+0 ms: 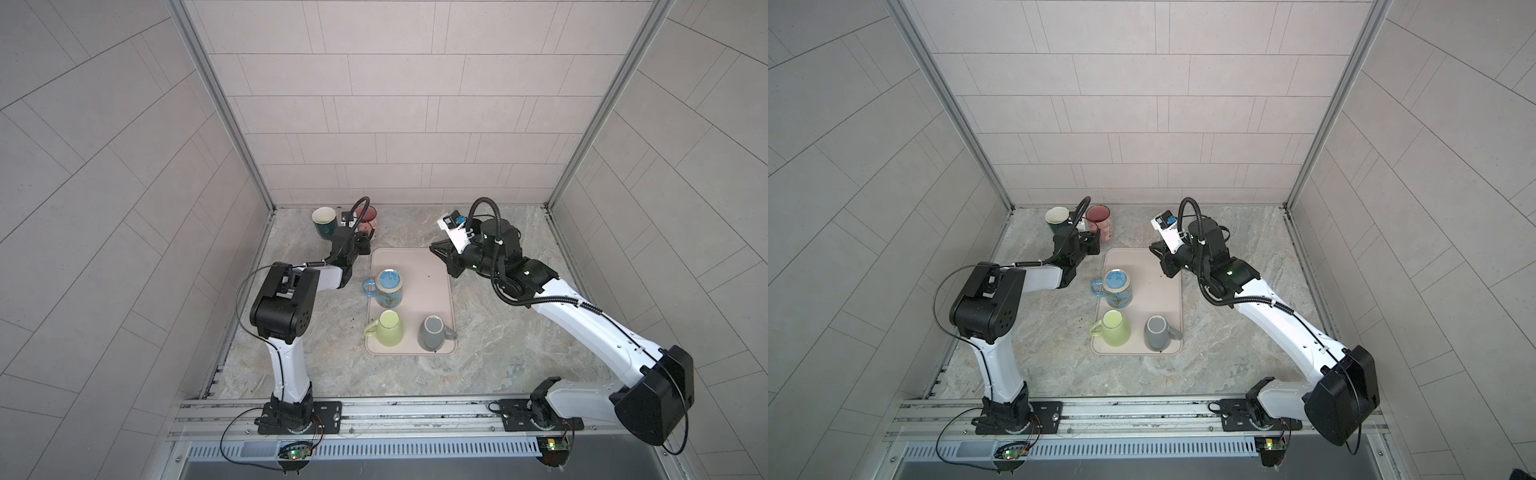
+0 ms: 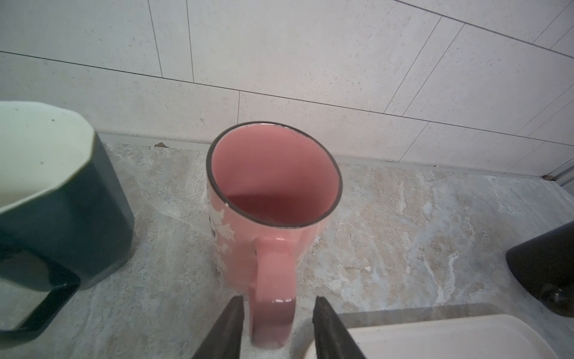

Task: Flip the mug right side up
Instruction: 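Lower the pink mug upright onto the table with the left gripper, then open the left gripper and move it down to the blue mug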

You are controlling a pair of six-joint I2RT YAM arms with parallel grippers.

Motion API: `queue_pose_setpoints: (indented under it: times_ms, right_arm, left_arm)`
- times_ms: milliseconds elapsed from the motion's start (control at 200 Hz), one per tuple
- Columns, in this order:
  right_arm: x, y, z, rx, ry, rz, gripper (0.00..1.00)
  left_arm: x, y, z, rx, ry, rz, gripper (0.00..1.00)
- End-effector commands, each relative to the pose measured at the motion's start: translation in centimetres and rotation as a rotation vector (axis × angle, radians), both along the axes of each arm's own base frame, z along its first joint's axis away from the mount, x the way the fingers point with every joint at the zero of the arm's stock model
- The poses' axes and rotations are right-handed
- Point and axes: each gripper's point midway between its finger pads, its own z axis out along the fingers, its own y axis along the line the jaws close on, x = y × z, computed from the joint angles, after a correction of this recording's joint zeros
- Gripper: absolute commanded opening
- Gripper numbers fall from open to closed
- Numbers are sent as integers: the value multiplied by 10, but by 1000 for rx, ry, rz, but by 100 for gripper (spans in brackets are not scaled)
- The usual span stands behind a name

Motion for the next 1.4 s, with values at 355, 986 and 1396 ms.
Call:
queue_pose_setpoints:
  times_ms: [355,986,1396]
  right_arm:
    - [-14,3,15,108,-3,34,15]
    - [-24,10,-10,119,100,84,39]
    - [-23,4,-21,51,109,64,43]
  left_arm:
    - [-69,16,94,-147,12,44,49]
    - [-212,-18,42,-459,1058,112,54]
    - [-200,-39,1,-741,1192,263,60]
